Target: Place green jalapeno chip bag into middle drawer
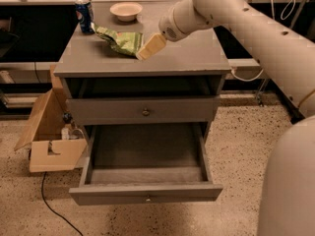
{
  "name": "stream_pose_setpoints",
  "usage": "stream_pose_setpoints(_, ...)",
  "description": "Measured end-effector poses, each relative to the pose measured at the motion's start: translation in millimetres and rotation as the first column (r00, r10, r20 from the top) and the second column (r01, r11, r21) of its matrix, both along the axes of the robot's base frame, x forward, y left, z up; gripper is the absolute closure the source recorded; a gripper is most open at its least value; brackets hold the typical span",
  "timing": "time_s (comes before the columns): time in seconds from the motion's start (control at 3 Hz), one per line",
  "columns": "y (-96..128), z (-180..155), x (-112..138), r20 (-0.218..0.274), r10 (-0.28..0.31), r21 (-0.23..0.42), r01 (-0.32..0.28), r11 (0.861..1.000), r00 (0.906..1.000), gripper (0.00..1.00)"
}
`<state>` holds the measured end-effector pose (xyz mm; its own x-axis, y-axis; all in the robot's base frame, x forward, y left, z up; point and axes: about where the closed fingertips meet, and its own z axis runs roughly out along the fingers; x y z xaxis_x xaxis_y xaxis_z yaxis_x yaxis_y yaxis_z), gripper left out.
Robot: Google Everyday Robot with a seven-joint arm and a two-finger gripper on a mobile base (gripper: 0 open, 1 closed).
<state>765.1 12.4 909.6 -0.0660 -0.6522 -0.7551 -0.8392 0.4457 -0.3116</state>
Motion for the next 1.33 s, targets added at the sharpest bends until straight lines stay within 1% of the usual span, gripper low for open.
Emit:
stream_pose_setpoints(0.33, 21.6, -15.4, 23.7, -0.006, -0.012, 0.022, 0.012, 1.000, 0.9999, 0.00)
stream_pose_setpoints(0.67, 35.3, -28.9, 44.6, -0.017, -0.029, 0.030, 0.029, 0.999, 0.9994, 0.00)
stream_pose_setpoints(1.0, 48.6, -37.9, 60.5, -0.028, -0.031, 0.037, 0.032, 0.999, 0.9991, 0.00)
stream_pose_setpoints(1.33, 59.9, -44.5, 71.3, -0.047, -0.029, 0.052, 0.031, 0.998, 0.9985, 0.00)
